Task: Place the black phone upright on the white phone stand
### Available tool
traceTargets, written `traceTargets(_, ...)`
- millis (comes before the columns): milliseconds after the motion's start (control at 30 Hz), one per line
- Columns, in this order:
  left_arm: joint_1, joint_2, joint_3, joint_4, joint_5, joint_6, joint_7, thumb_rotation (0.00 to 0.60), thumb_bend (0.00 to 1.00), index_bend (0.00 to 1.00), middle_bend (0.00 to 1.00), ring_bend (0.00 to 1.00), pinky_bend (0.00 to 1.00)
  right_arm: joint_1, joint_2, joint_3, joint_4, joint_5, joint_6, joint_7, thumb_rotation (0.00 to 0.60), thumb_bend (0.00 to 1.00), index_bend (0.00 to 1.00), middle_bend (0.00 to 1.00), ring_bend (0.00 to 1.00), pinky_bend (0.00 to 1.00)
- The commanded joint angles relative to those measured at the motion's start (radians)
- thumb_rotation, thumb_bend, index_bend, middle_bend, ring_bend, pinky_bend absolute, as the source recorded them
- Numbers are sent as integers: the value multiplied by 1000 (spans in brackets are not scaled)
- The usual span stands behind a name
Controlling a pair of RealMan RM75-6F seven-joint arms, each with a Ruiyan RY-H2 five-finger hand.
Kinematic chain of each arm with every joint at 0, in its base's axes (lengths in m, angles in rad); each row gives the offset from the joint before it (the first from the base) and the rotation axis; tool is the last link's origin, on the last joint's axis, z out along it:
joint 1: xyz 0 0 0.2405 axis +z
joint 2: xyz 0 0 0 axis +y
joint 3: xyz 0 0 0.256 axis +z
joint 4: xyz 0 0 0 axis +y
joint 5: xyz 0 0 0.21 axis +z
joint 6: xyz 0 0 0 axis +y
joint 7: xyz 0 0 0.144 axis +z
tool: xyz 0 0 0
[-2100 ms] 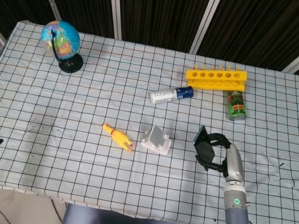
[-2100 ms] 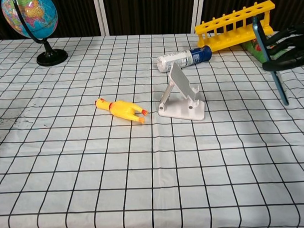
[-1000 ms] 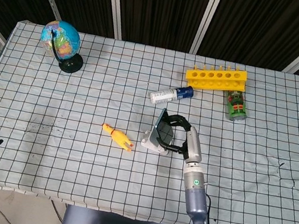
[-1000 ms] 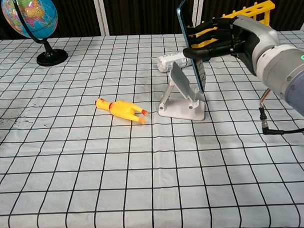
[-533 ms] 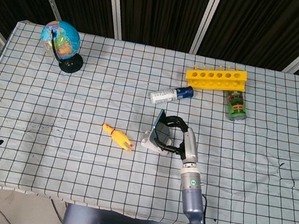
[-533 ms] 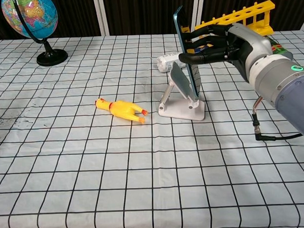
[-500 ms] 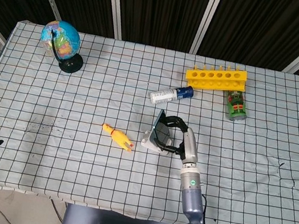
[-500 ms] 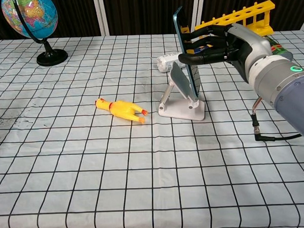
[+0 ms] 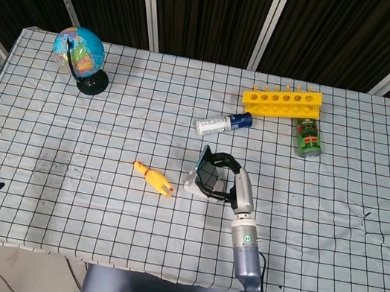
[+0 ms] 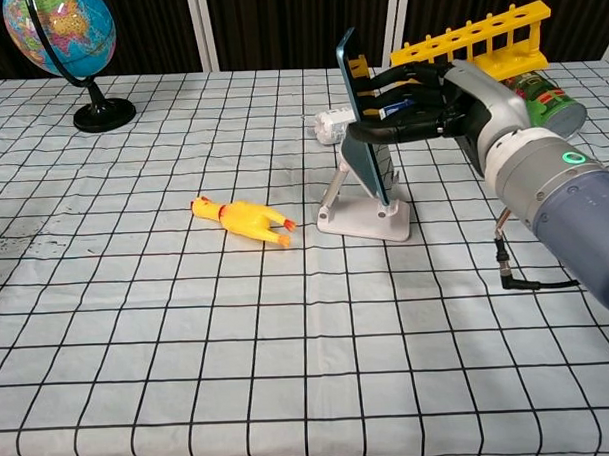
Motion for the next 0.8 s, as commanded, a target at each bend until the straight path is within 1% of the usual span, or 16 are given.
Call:
traceTargets(33,0,1,0,-1,-1,-1,-1,600,0,0,0,0,0,2,-4,0,8,-1,-2,0,600,411,728,703,576,158)
traceTargets(633,-4,9,-1,-6,-15,-14,-7,600,0,0,0,0,0,-3,-28,-7,60,-17,-18,29,600,407,729,685,559,158)
traceTargets(700,-5,9,-1,-6,-17,-14,-7,600,0,0,0,0,0,-3,-30,-8,63,-21,-17,30,600,386,729,670,545,158)
traceTargets(800,-5,9,-1,-6,-18,-15,-7,600,0,0,0,0,0,-4,-31,-8,65,-23,-20,34,600,308,688,606,476,157)
